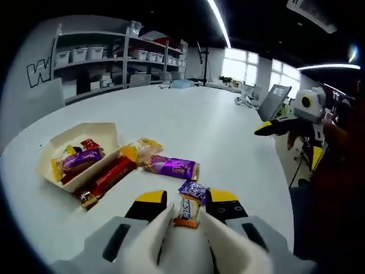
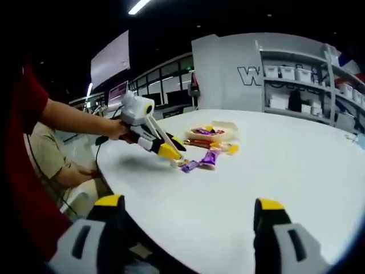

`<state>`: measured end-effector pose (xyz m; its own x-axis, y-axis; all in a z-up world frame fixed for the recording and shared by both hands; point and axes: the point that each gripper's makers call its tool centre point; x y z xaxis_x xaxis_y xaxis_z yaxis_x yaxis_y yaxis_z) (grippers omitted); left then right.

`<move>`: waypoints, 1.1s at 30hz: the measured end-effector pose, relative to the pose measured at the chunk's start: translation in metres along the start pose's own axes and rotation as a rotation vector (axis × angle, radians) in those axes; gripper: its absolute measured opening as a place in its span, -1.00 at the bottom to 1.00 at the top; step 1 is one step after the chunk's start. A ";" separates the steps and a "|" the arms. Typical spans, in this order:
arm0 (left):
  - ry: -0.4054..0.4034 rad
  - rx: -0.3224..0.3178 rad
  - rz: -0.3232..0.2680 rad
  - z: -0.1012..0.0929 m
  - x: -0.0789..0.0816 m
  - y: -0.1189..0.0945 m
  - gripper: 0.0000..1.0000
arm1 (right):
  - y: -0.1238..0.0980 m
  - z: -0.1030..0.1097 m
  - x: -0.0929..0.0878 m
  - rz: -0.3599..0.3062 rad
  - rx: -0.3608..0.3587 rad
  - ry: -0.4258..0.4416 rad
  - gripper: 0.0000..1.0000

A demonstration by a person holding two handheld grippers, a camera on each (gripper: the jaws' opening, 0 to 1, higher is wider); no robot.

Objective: Place the target food into the container with the food tongs after gripping and lifting it, then release it inside without dropping or visibly crushing the food.

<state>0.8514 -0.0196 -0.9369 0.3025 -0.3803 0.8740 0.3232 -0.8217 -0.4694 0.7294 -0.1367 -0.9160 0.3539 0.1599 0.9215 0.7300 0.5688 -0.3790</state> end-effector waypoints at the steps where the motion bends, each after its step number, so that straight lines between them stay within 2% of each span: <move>1: 0.001 0.002 -0.003 0.000 0.000 0.000 -0.52 | 0.001 0.000 -0.001 0.004 0.001 0.002 0.86; 11: 0.046 0.027 -0.020 -0.008 -0.001 -0.001 -0.58 | 0.005 -0.003 -0.005 0.021 0.005 -0.002 0.84; 12: 0.043 0.029 -0.018 -0.008 -0.001 -0.001 -0.57 | 0.005 -0.004 -0.005 0.021 0.005 -0.001 0.84; 14: -0.014 0.043 -0.002 -0.007 -0.003 -0.002 -0.57 | 0.006 -0.005 -0.006 0.024 0.002 -0.001 0.84; 16: 0.016 0.041 -0.012 -0.007 -0.001 -0.001 -0.57 | 0.007 -0.006 -0.007 0.031 -0.001 -0.005 0.84; 20: 0.013 0.040 -0.025 -0.006 -0.001 -0.002 -0.58 | 0.008 -0.008 -0.008 0.031 -0.002 0.002 0.84; 22: -0.035 0.032 -0.039 -0.005 -0.002 -0.003 -0.58 | 0.009 -0.009 -0.008 0.033 -0.002 0.003 0.84; 25: -0.046 0.024 -0.048 -0.005 -0.001 -0.004 -0.57 | 0.010 -0.009 -0.008 0.027 -0.004 0.008 0.90; 27: -0.079 0.019 -0.046 -0.003 -0.001 -0.005 -0.57 | 0.010 -0.008 -0.002 -0.008 0.011 0.058 0.94; 29: -0.099 0.017 -0.045 -0.001 -0.001 -0.006 -0.57 | 0.011 -0.010 -0.001 -0.014 0.005 0.065 0.97; 33: -0.098 0.028 -0.048 0.006 0.003 -0.011 -0.57 | 0.013 -0.012 -0.004 -0.001 -0.002 0.064 0.98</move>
<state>0.8545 -0.0091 -0.9303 0.3716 -0.2966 0.8797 0.3638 -0.8253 -0.4319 0.7443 -0.1393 -0.9258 0.3898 0.1073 0.9146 0.7313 0.5675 -0.3783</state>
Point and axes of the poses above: the point that each gripper's makers call its tool centre point, and the gripper's own axes: y roughly forward along the fingers, z roughly to its left, x roughly out of its top, and after that the axes turned 3 degrees about -x, right-handed
